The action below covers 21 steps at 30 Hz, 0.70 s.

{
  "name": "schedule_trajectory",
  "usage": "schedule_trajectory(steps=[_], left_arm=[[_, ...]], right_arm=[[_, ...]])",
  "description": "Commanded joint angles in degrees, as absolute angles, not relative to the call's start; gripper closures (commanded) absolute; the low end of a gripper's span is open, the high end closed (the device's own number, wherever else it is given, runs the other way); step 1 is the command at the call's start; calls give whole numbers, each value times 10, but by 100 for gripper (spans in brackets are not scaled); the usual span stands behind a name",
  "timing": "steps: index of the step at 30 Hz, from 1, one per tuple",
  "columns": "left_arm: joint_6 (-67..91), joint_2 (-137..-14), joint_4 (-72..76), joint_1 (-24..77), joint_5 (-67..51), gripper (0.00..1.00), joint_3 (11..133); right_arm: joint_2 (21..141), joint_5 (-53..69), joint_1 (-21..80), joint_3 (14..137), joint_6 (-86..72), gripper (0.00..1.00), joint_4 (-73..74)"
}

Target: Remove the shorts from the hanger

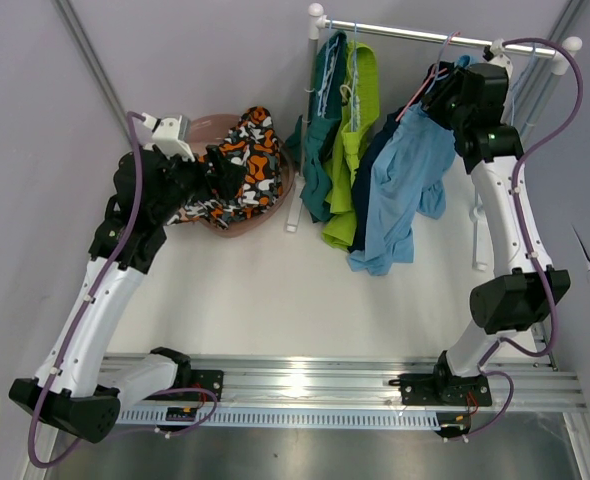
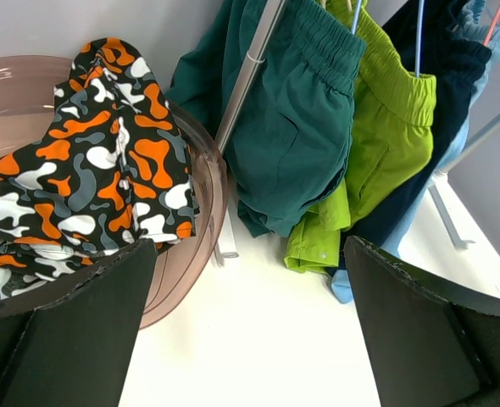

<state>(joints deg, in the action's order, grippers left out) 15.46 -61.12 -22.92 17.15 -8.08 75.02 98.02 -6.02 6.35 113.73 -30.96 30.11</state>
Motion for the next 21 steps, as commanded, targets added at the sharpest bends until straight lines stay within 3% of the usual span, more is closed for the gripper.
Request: schedule_trajectory(steps=[1,21], left_arm=[[148,-612,-207,179,-79,1,746],[145,-611,-196,182,-74,1,727]], right_arm=[[957,-6,50,1097,-330,61,252],[910,87,25,1033,-374,65,160]])
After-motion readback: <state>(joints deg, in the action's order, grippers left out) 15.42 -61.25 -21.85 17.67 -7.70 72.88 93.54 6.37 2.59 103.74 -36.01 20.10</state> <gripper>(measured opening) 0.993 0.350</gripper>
